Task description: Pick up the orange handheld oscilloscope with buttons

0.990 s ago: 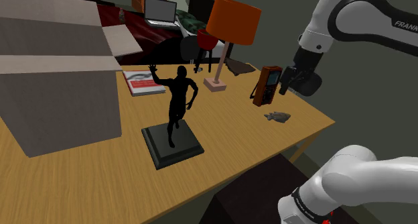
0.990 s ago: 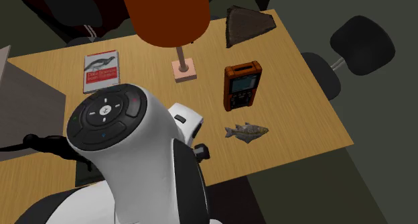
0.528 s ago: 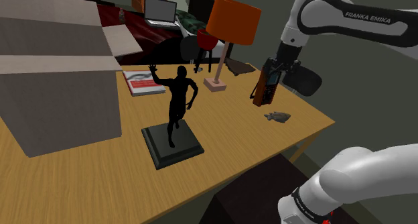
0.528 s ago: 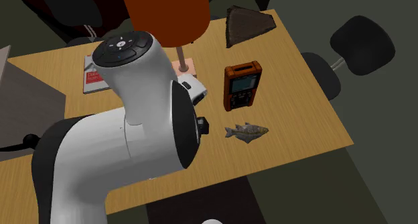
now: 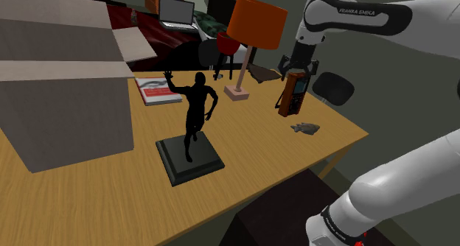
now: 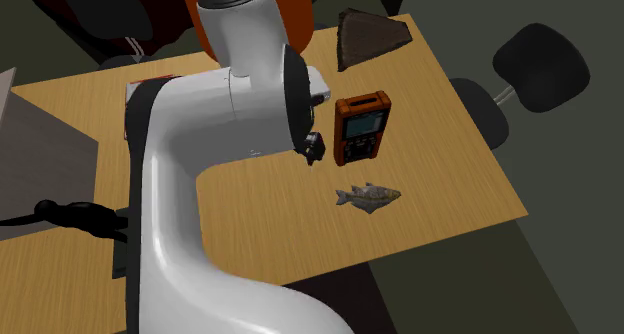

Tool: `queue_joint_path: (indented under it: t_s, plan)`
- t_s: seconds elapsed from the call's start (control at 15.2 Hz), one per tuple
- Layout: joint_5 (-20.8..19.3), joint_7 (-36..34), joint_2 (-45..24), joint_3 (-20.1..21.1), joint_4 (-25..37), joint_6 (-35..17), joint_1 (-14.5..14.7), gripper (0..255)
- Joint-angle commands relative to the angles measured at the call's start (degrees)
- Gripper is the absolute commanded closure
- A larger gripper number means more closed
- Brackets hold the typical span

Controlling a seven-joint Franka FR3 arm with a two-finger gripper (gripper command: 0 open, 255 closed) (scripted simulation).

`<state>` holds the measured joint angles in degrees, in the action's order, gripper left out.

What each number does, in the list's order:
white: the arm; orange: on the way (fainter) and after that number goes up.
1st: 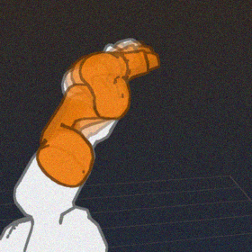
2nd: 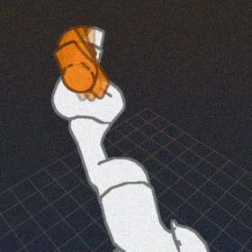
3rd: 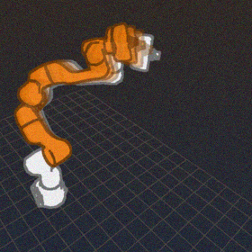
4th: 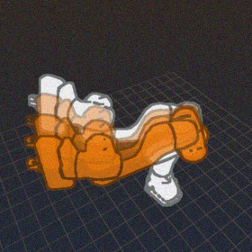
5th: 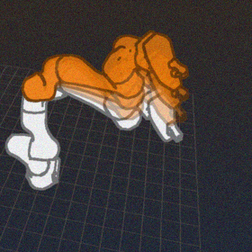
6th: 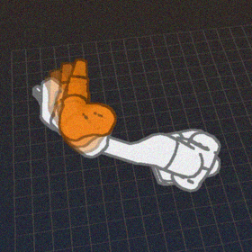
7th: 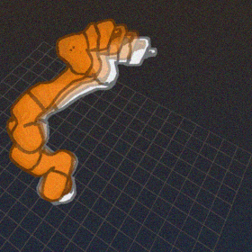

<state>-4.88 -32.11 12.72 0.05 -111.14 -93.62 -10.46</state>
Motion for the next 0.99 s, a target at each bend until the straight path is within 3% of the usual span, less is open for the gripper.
queue_joint_path:
  t_s: [0.0,0.92]
  plan:
    - [-0.6,-3.3,-4.0,-0.7,3.6,-0.2,-1.2,0]
    - [-1.2,-22.3,-29.1,-7.9,33.2,5.5,-8.5,0]
